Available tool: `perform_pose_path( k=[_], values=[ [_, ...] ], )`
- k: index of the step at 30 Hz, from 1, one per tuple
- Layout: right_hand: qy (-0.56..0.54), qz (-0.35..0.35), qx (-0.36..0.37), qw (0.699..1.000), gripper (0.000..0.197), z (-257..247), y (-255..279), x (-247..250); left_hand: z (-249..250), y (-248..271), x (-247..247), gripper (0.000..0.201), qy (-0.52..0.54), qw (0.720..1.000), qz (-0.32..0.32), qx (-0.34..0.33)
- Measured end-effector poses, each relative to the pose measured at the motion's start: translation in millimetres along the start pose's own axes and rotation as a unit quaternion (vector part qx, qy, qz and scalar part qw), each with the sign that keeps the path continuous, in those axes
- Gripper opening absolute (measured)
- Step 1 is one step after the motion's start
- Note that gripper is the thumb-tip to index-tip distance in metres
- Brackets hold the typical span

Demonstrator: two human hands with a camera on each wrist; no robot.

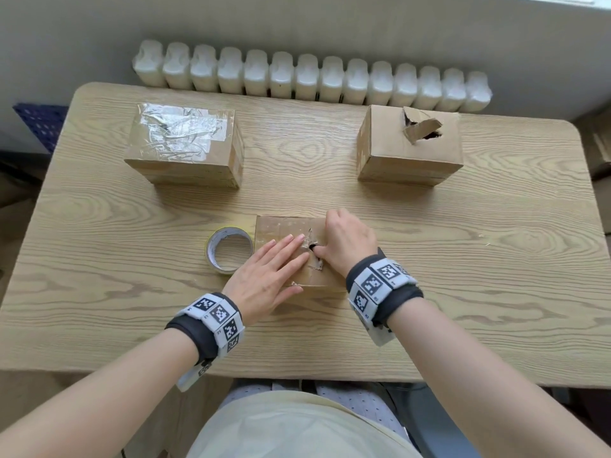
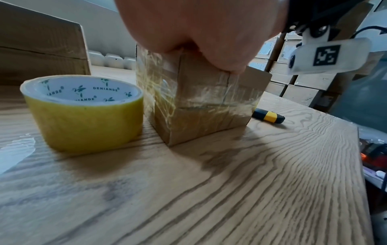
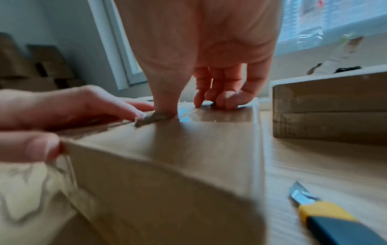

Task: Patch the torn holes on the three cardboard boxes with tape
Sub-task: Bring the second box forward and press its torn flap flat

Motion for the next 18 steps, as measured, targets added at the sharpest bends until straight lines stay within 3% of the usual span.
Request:
perform_pose_path(
  k=[3, 7, 9, 15, 18],
  values=[
    [0.097, 0.001, 0.063, 0.993, 0.030, -16.7, -0.1, 0.5, 0.0, -0.1, 0.4, 0.061, -0.004, 1.000, 0.002, 0.000],
    [0.138, 0.002, 0.114, 0.984, 0.032, -19.8, 2.7, 2.7, -0.7, -0.9, 1.2, 0.060, 0.014, 1.000, 0.007, 0.005],
    [0.117, -0.011, 0.141, 0.983, 0.018, -21.1, 4.3, 6.3, -1.2, -0.9, 0.5, 0.062, 0.015, 1.000, 0.000, 0.007],
    [0.006, 0.016, 0.191, 0.981, 0.017, -12.1, 6.3, 10.7, -2.7, -1.1, -1.8, 0.063, 0.016, 1.000, -0.008, 0.006],
    [-0.064, 0.062, 0.191, 0.978, 0.016, -0.3, 11.2, 5.4, -2.7, -0.8, -2.4, 0.062, 0.014, 1.000, -0.005, 0.007]
  ],
)
Point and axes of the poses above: each hand's wrist, its own y-axis away from the middle knuckle, its own x-axis out of the back of the hand, z = x × y, the point moved 6 cm from there along -y, towards the middle knuckle, and after that the axes turned 1 degree about z, right-handed, at the moved point
